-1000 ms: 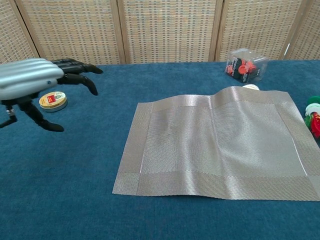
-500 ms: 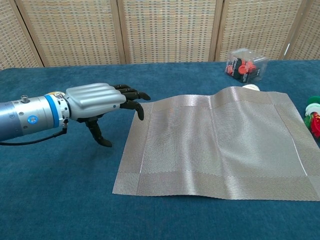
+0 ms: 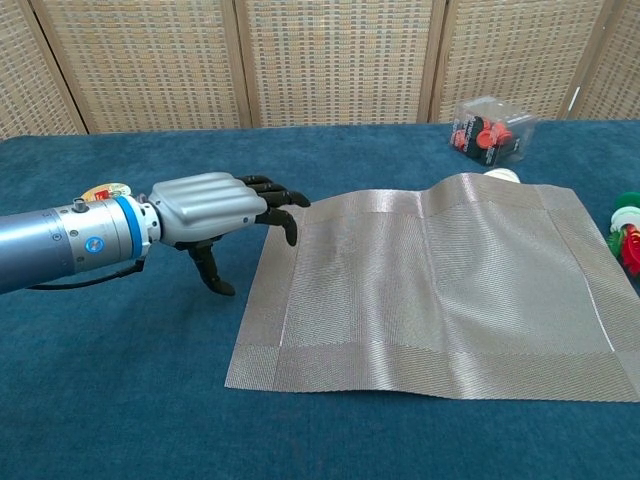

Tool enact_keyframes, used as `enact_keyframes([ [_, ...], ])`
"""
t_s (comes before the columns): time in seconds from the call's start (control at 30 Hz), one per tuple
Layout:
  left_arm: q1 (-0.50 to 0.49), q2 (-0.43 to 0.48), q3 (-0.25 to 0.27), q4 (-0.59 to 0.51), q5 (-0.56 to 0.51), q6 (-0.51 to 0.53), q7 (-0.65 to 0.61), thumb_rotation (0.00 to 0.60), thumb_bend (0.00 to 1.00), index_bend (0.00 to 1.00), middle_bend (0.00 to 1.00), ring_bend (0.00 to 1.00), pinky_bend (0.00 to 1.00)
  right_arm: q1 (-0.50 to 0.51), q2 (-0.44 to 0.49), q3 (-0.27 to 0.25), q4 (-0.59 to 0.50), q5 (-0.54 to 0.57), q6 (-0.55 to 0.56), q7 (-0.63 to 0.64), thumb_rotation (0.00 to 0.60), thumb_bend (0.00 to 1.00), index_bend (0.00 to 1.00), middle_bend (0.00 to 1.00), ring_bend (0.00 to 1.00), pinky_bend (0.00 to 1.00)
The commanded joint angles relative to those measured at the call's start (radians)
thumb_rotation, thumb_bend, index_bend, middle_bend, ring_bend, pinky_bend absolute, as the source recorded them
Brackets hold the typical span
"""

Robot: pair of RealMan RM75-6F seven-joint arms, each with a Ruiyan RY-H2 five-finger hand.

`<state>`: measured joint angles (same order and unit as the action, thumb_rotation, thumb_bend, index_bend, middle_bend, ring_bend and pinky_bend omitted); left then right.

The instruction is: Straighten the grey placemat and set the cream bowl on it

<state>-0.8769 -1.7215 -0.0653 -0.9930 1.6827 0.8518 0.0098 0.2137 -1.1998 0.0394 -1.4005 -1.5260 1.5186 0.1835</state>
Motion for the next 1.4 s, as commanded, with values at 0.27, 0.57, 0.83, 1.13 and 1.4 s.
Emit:
enact_keyframes([
  [0.27, -0.015, -0.05, 0.001, 0.037, -0.06, -0.037, 0.046, 0.6, 0.13, 0.27, 0.0, 0.0, 0.0, -0.005, -0.001, 0.012, 0.004, -0.011, -0.002, 0.003, 0.6, 0.0, 0.0, 0.0, 0.0, 0.0],
  [0.57, -0.027, -0.074, -0.005, 0.064, -0.09, -0.043, 0.052, 0.6, 0.16, 0.29, 0.0, 0.0, 0.0, -0.011, -0.006, 0.022, 0.008, -0.012, 0.003, -0.017, 0.6, 0.0, 0.0, 0.0, 0.0, 0.0],
  [0.83, -0.05, -0.084, -0.032, 0.033, -0.12, -0.049, 0.115, 0.6, 0.2, 0.29, 0.0, 0.0, 0.0, -0.013, -0.007, 0.026, 0.008, -0.018, 0.002, -0.038, 0.6, 0.0, 0.0, 0.0, 0.0, 0.0],
  [1.13, -0.066, -0.081, -0.047, -0.012, -0.162, -0.07, 0.167, 0.6, 0.3, 0.29, 0.0, 0.0, 0.0, -0.02, -0.003, 0.032, 0.001, -0.026, 0.012, -0.037, 0.6, 0.0, 0.0, 0.0, 0.0, 0.0],
  [1.4, -0.068, -0.092, -0.039, -0.02, -0.182, -0.079, 0.188, 0.6, 0.44, 0.29, 0.0, 0.0, 0.0, -0.024, 0.001, 0.035, -0.004, -0.036, 0.022, -0.032, 0.6, 0.0, 0.0, 0.0, 0.0, 0.0],
])
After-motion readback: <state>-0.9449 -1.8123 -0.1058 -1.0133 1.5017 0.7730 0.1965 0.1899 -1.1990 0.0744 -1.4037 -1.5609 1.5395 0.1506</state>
